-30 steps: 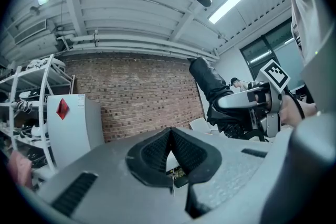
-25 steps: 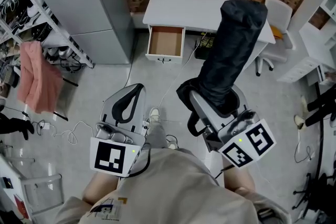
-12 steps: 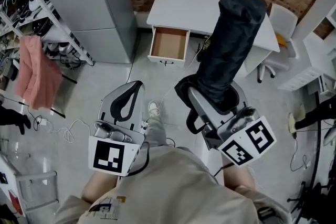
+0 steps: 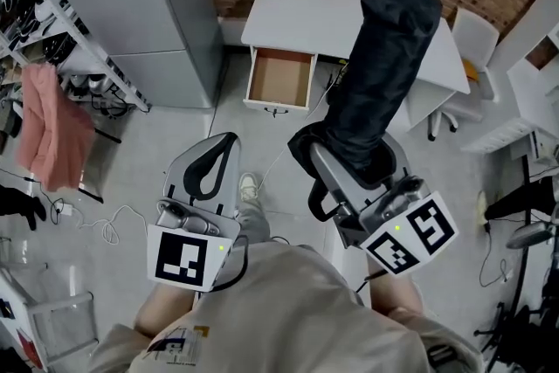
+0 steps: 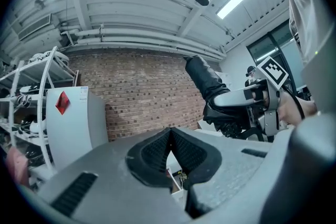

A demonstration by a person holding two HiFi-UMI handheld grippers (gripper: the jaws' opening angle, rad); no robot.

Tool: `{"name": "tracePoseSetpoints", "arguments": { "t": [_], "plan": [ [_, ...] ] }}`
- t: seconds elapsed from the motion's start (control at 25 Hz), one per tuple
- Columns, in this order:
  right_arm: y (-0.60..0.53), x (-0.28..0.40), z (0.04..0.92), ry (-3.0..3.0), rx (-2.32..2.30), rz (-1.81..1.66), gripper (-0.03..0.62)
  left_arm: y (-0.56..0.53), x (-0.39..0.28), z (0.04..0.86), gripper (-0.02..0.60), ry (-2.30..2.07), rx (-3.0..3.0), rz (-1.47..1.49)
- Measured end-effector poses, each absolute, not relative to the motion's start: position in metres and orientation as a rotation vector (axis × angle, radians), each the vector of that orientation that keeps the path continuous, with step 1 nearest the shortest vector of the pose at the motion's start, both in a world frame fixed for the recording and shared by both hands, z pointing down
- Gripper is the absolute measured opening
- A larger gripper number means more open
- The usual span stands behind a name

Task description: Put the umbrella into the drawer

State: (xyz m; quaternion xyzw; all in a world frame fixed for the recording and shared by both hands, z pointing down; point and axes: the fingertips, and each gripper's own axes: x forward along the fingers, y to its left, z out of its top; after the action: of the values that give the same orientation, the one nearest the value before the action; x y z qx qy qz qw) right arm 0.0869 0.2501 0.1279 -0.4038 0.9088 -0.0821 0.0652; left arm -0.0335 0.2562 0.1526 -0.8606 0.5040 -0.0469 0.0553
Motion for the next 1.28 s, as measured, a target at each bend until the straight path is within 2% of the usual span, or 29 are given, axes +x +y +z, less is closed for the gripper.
{"name": "tracePoseSetpoints", "arguments": {
  "t": [1.28],
  "plan": [
    [-0.069,-0.01,0.174,2.668,-1.486,-0.517,0.265,-0.067,-0.127,0.182,0.008,1.366,-2.793,-0.25]
  ]
}}
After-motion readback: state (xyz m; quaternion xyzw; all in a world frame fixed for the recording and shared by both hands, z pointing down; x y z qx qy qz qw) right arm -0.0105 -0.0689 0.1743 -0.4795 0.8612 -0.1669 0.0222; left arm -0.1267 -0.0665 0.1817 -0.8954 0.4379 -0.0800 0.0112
